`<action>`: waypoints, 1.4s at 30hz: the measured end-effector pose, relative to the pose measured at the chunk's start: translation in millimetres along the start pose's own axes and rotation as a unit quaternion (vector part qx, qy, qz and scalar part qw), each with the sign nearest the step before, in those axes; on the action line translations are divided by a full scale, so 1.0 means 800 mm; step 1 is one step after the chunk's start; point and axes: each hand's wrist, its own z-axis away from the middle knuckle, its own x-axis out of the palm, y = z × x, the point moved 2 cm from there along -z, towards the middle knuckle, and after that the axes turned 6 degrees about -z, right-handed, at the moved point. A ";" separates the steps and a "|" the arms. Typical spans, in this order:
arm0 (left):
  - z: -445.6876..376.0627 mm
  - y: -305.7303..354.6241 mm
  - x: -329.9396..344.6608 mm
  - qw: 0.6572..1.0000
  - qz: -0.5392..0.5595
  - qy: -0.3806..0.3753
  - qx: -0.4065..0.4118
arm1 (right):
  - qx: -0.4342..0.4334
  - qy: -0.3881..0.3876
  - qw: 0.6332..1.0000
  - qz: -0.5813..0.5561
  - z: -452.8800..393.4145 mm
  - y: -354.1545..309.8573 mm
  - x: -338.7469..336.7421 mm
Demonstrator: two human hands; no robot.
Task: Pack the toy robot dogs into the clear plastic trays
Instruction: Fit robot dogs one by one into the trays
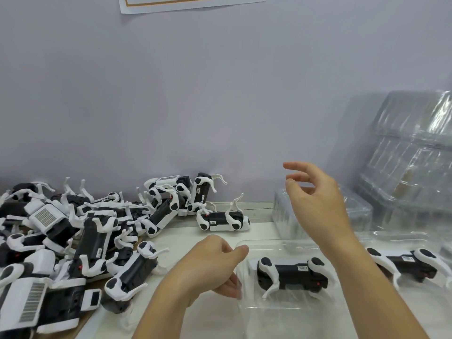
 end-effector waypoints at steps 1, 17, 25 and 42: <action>0.000 0.002 0.005 1.000 0.006 0.001 0.005 | 0.002 0.001 1.000 0.003 -0.001 0.001 -0.001; 0.009 0.042 0.100 0.995 0.062 -0.031 0.069 | 0.097 0.012 0.981 0.167 -0.009 0.038 -0.042; 0.007 0.044 0.124 0.985 0.102 -0.086 0.111 | 0.093 -0.030 0.957 0.272 -0.008 0.054 -0.032; -0.017 0.006 0.059 0.984 0.123 0.076 0.103 | 0.044 0.038 0.927 0.370 0.000 0.067 -0.012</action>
